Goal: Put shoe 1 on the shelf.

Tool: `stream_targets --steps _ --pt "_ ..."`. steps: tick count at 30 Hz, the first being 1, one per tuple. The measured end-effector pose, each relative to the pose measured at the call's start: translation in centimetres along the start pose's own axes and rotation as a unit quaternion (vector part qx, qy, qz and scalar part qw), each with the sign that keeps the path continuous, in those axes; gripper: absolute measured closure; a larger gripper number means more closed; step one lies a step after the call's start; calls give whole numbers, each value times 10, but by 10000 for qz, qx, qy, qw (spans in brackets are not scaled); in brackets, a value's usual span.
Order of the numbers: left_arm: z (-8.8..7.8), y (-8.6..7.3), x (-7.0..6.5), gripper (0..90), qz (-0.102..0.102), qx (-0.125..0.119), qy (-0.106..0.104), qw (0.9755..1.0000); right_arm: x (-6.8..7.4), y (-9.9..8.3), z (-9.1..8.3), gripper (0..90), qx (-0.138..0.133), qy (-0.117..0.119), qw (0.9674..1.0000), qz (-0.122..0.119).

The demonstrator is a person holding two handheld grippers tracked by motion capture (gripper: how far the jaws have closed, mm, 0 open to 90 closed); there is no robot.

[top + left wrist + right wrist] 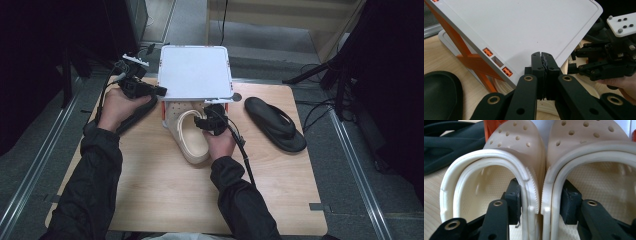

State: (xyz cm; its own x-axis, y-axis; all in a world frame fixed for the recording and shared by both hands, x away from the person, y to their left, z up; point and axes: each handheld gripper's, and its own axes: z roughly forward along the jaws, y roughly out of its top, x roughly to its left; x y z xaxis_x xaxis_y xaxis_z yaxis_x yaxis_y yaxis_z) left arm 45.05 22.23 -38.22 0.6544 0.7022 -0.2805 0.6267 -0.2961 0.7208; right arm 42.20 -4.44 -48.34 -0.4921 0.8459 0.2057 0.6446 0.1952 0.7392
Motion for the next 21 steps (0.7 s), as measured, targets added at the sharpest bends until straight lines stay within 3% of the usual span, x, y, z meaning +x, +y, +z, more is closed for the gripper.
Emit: stream_targets --steps 10,21 --pt "0 0 0 898 4 1 -3 10000 -1 -2 -10 528 -52 195 9997 111" --pt "0 0 0 900 -41 8 28 10000 -3 -12 -43 529 -114 355 9993 -39"
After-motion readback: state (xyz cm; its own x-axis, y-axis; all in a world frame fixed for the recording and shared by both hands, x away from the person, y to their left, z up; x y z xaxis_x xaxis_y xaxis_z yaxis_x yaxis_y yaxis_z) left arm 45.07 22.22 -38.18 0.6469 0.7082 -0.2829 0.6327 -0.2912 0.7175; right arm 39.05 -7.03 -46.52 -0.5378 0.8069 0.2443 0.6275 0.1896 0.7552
